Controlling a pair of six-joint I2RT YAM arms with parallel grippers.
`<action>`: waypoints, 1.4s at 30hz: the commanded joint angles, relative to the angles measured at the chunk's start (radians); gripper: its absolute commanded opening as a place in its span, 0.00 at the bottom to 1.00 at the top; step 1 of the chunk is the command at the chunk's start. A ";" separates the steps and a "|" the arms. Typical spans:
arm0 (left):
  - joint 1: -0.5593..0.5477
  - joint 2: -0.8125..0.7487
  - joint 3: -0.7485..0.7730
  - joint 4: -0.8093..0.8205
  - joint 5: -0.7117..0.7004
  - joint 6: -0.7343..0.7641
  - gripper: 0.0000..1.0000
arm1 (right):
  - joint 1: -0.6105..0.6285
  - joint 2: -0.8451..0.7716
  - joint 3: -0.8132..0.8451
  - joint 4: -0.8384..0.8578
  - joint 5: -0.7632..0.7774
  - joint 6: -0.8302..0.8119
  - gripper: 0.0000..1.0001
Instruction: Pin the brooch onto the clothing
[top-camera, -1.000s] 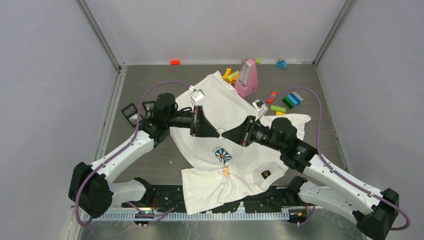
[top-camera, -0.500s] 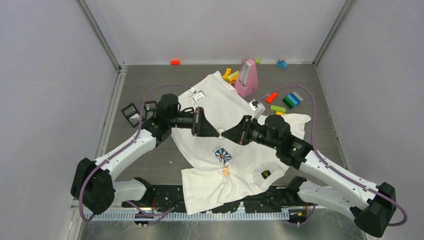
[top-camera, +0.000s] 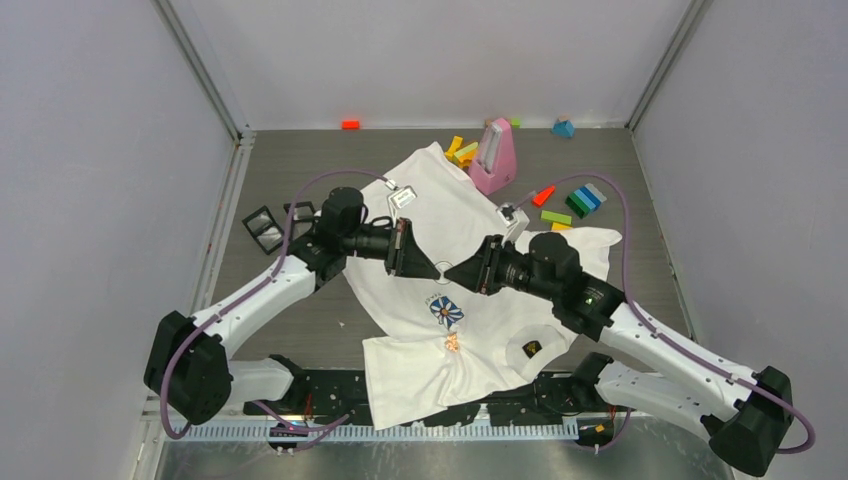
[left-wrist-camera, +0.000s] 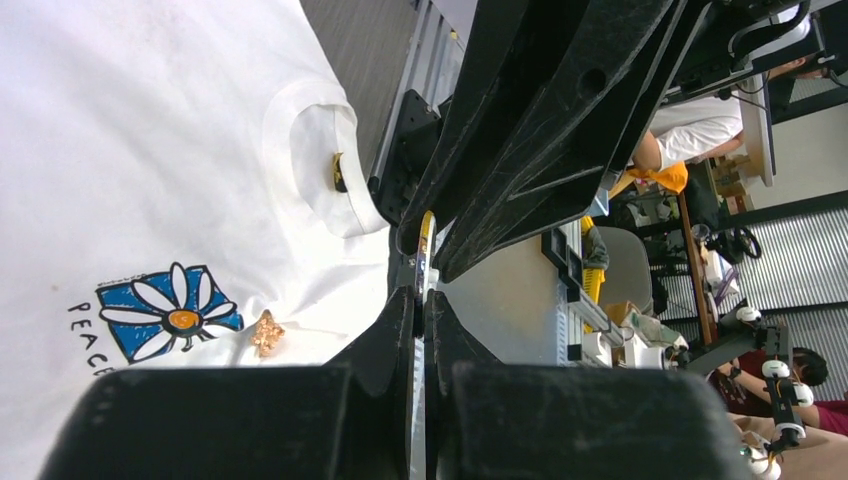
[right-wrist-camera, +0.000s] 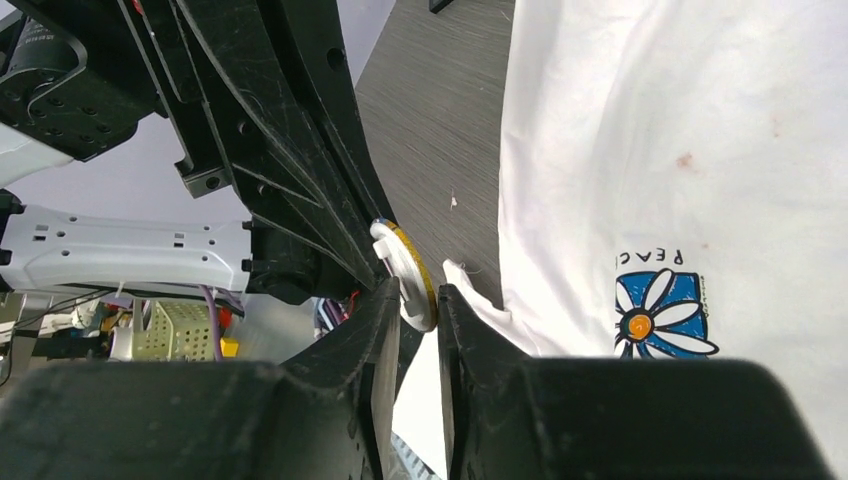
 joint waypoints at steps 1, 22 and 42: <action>-0.013 0.005 0.068 -0.021 0.076 0.014 0.00 | -0.005 -0.054 -0.017 0.022 0.048 -0.025 0.27; -0.020 -0.053 0.060 -0.151 -0.073 0.093 0.00 | -0.005 -0.134 -0.006 -0.202 0.322 -0.006 0.65; -0.542 -0.163 -0.374 0.099 -0.927 -0.368 0.00 | 0.167 -0.191 -0.301 -0.283 0.251 0.203 0.56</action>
